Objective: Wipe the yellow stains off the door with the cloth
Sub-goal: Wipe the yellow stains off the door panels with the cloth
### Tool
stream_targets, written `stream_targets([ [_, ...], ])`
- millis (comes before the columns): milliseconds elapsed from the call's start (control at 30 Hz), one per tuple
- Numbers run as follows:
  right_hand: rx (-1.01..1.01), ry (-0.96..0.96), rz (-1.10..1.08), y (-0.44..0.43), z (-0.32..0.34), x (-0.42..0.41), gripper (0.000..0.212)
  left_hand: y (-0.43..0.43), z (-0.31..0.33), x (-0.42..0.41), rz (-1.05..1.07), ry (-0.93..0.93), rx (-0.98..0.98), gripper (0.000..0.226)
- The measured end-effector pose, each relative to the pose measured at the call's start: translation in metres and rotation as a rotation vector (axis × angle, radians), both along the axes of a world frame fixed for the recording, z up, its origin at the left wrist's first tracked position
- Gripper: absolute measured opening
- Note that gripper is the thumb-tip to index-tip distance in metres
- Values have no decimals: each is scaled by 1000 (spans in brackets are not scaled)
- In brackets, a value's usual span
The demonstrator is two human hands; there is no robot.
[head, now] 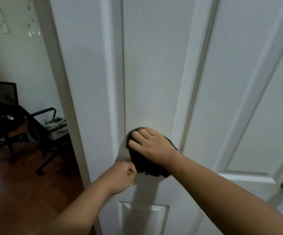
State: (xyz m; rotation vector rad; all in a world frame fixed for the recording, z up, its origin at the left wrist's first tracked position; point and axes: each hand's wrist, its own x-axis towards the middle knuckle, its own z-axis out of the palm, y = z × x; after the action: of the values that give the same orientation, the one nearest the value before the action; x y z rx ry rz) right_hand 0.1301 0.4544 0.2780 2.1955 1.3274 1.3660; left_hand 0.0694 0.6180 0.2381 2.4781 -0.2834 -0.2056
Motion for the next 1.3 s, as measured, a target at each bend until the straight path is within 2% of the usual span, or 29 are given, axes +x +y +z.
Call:
stream_targets([
  [167,215,-102,-50,-2,80,5,26,-15,40,13,84,-282,-147,13],
  [333,249,-194,-60,9,180,9,29,-42,119,24,263,-613,-315,23],
  [567,422,-290,-159,-23,261,9,20,-64,193,27,232,-873,-409,25],
  [667,601,-323,-162,-67,278,6,23,-87,211,24,166,-904,-444,22],
  [733,657,-372,-207,-90,283,8,15,-109,222,19,91,-887,-521,25],
  [800,706,-377,-244,-107,277,10,25,-132,231,12,32,-846,-597,33],
  [900,949,-275,-240,-129,249,7,19,-158,235,12,1,-764,-587,40],
  [967,1031,-214,-226,-143,214,8,15,-167,224,19,-1,-704,-540,37],
  [1133,881,-194,-266,-159,89,10,27,-174,157,25,31,-675,-398,26],
  [1300,761,23,-371,-157,-13,-20,31,-165,77,10,78,-495,-12,22],
])
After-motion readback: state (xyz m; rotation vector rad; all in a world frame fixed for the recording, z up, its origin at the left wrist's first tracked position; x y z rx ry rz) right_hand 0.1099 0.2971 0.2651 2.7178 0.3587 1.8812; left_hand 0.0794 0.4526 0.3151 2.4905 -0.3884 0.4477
